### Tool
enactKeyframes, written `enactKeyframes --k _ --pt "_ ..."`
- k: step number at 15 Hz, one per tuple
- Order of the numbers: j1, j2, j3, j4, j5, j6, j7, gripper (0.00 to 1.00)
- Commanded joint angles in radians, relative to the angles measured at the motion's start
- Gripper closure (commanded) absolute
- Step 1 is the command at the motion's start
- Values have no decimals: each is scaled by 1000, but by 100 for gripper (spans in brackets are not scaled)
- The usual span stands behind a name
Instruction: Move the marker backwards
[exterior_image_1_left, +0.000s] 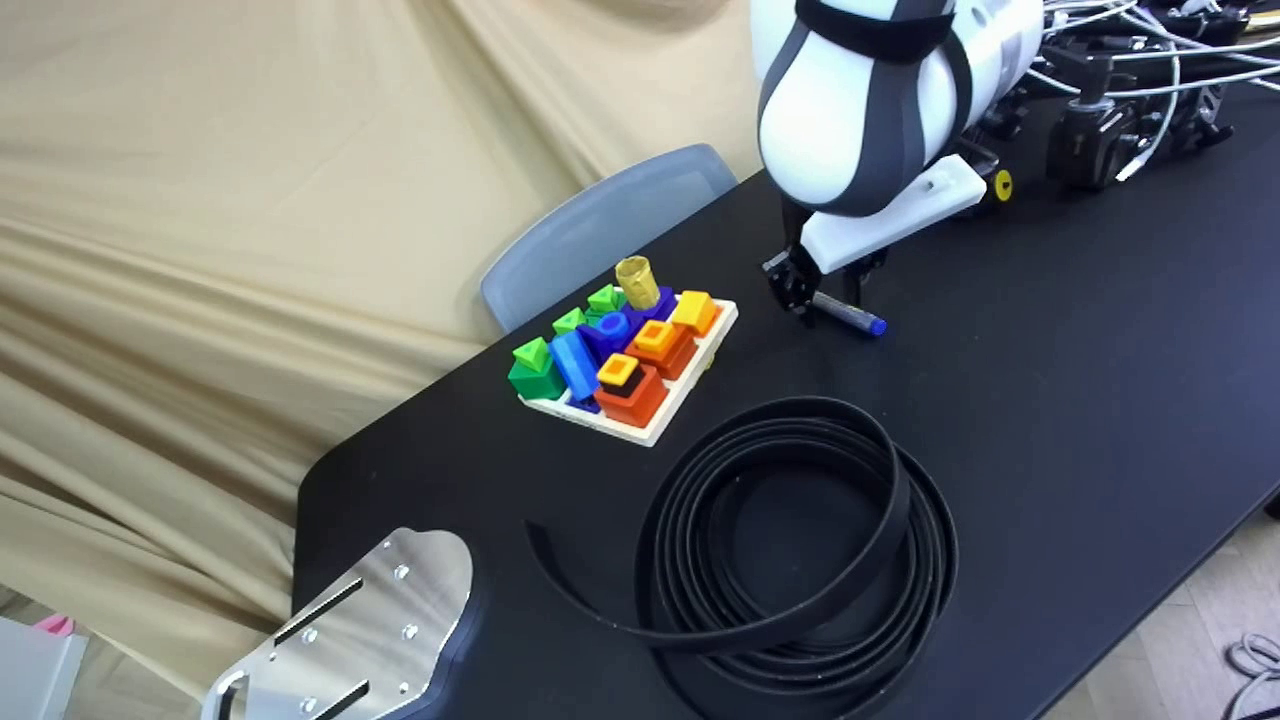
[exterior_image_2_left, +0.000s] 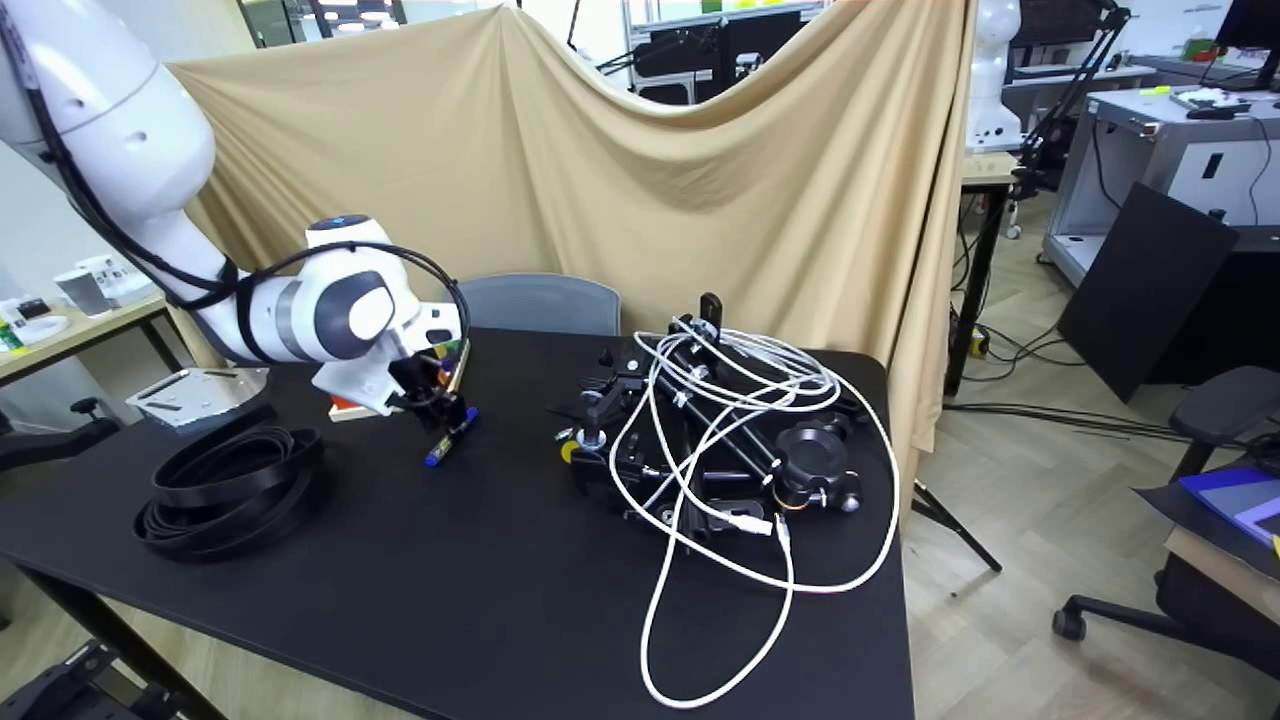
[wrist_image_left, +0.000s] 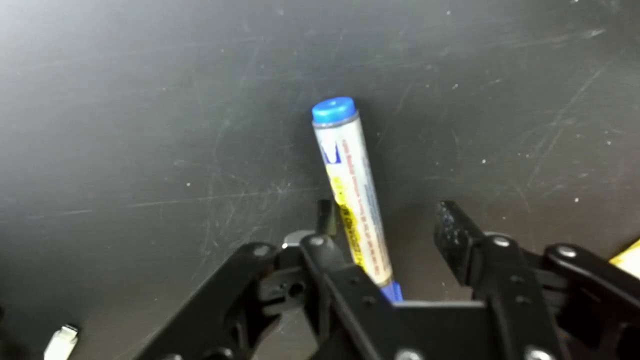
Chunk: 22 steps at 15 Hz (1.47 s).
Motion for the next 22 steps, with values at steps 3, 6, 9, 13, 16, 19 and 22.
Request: enactKeyframes --k 3,6,9,13,16,19,22 --pt "1 16 -10 49 52 -23 -32 89" --pt "0 12 -16 52 52 -39 -44 98" --pt "-3 10 -21 54 51 -58 -51 95" --pt "12 -29 -34 26 41 -89 -43 95" --pt "34 -100 -54 -38 18 -119 -29 95" --pt "46 -188 -70 -131 0 -101 -22 95" --pt "51 -274 -84 -249 -19 -33 -12 95"
